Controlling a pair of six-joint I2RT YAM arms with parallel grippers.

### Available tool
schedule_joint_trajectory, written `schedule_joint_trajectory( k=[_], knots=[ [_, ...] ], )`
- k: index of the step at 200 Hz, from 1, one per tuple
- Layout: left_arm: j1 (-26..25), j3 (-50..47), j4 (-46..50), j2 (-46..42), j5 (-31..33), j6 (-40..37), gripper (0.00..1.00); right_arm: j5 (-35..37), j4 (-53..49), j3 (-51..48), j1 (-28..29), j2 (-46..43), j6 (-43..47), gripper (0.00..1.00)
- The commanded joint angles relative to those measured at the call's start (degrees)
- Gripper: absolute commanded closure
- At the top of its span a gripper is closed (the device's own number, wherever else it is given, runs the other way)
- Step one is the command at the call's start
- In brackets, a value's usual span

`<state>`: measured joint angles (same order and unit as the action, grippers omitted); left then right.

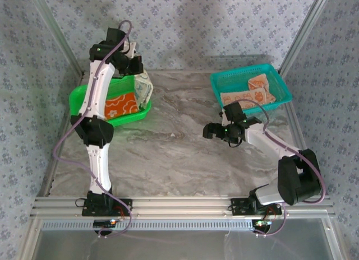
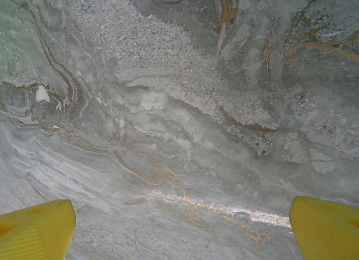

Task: Fold and stack the towels

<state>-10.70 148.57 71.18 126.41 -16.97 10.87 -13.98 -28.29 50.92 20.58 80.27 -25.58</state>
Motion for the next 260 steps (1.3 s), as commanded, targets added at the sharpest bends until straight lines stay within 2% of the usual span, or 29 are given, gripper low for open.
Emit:
schedule_joint_trajectory(
  k=[1,47,105,123,172,235,260],
  knots=[
    [1.0,0.2,1.1,-0.3,-1.6,-2.5,1.00,-0.2,-0.2,0.0,-0.4,0.3,1.1,0.00],
    [2.9,-1.2,0.9,-1.7,-4.9,-5.2,1.00,-0.3,0.4,0.3,-0.2,1.2,0.5,0.00],
    [6.6,-6.2,1.1,-4.8,-2.5,-8.1,1.00,-0.3,0.5,1.4,0.8,2.5,0.2,0.00],
    [7.3,-7.6,0.6,-5.7,-3.5,-8.7,1.00,-0.3,0.7,1.9,1.2,3.5,0.2,0.00],
    [6.0,-5.3,-1.7,-6.0,-9.3,-7.9,1.00,-0.4,0.3,3.7,2.3,5.2,0.4,0.00],
    [3.7,-1.8,-3.4,-2.9,-10.5,-4.4,1.00,-0.2,0.0,2.9,2.7,5.0,0.1,0.00],
    [3.7,-2.6,-1.9,-2.4,-9.3,-5.5,1.00,-0.2,0.1,2.5,2.8,4.6,0.0,0.00]
  ],
)
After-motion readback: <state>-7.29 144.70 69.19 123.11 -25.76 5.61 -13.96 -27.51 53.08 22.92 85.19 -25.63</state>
